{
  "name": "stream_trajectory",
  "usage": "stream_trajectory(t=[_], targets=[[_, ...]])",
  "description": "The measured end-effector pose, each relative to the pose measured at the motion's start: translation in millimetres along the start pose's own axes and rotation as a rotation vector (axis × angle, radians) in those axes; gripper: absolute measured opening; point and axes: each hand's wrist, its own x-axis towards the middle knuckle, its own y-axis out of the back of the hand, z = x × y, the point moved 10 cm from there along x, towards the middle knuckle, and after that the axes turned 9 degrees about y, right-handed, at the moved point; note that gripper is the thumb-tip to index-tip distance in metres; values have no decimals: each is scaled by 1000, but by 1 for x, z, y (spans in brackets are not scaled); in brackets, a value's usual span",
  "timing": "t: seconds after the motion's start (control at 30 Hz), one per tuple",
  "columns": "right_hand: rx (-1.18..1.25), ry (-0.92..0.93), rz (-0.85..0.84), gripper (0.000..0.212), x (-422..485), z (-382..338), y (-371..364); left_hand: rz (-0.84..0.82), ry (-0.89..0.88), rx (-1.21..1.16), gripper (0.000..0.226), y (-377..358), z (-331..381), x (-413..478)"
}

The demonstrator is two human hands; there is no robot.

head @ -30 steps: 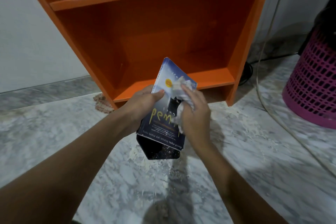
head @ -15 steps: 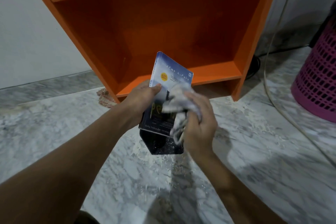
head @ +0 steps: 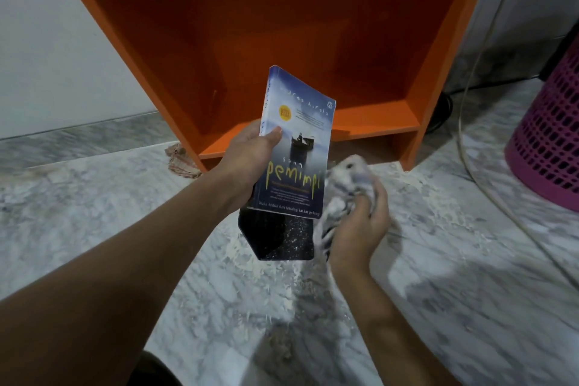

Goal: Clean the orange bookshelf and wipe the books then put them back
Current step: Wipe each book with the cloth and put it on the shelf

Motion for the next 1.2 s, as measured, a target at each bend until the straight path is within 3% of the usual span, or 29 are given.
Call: stream_trajectory(t=[0.07,0.2,0.4,0.53,0.77,0.93,1.2], targets=[[13,-162,-7,33,20,17,-4,-4,4,6,28,-1,-1,-2],[232,-412,-235,35,24,43,-39,-22,-4,34,26,-12,-2,-11],[359,-546,-364,47,3,63,-58,-51,-10,-21,17,-21,-1,-19],[84,-389,-331,27,16,55,-44,-54,49,28,19,-18,-5,-18],[-233,-139,-429,32,28,33,-28,-95,160,261,20,-8,-8,-21],[-429,208,-478,41,33,-3,-41,-141,168,296,23,-16,-8,-23],[-350,725,-937,50,-40,-34,-77,-56,205,220,26,5,-10,-21]])
